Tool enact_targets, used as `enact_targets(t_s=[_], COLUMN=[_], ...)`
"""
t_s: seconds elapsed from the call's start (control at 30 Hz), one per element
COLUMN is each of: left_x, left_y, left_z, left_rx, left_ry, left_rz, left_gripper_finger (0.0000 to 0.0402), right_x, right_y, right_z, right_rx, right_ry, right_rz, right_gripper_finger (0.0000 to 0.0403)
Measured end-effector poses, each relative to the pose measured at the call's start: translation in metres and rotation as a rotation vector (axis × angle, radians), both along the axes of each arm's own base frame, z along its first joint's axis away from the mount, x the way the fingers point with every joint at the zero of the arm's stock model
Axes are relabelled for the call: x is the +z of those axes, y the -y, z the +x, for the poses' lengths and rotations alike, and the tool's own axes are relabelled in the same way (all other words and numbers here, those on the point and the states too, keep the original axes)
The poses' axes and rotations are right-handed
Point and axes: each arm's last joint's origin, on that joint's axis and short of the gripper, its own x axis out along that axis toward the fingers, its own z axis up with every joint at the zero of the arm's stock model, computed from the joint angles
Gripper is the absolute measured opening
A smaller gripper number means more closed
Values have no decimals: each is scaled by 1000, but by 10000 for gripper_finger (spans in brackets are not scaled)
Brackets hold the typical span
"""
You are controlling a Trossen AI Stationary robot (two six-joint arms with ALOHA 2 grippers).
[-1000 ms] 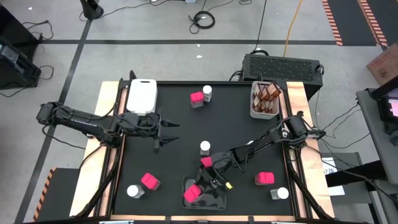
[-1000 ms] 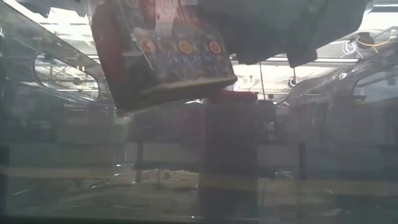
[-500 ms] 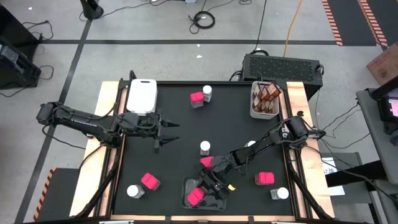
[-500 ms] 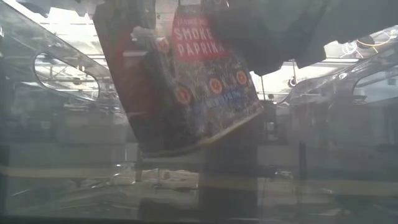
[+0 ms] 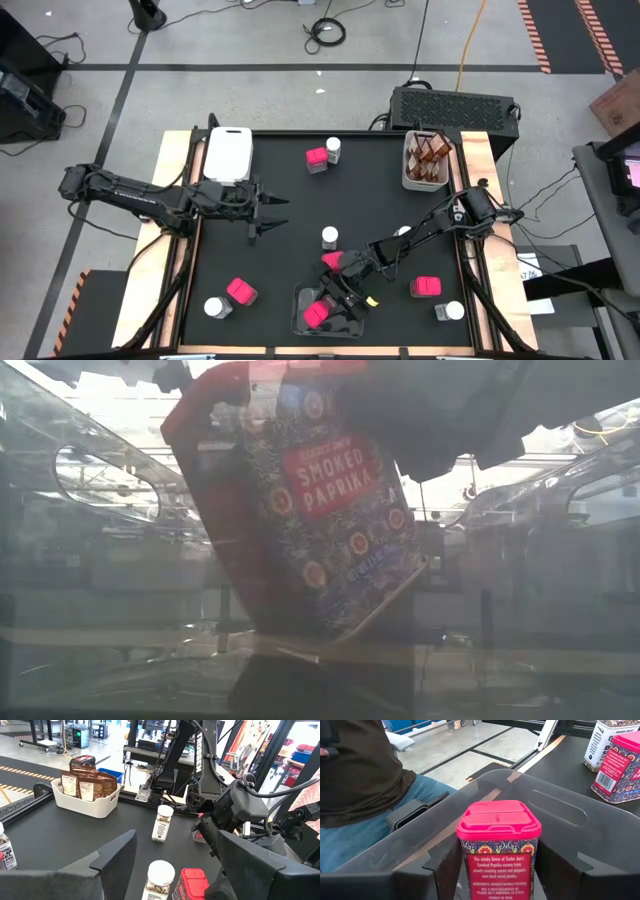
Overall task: Sort spices by type
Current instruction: Put the red seasoning can into the black bin
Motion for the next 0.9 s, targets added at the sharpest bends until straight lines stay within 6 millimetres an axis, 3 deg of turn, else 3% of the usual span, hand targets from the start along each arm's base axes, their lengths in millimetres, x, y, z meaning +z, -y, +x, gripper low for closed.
enact_targets(t_s=[0.53, 0.9], left_x=[0, 0], left_y=[0, 1], left_z=[0, 0], left_rx=[0, -23], left_ry=[-1, -2], left_rz=[0, -3], left_gripper_finger=[277, 277], right_x=[-1, 9], right_y=[1, 2], right_z=[1, -1], right_rx=[-43, -57], right_ry=[-14, -22], right_rz=[-11, 1], right_gripper_finger=[223, 273])
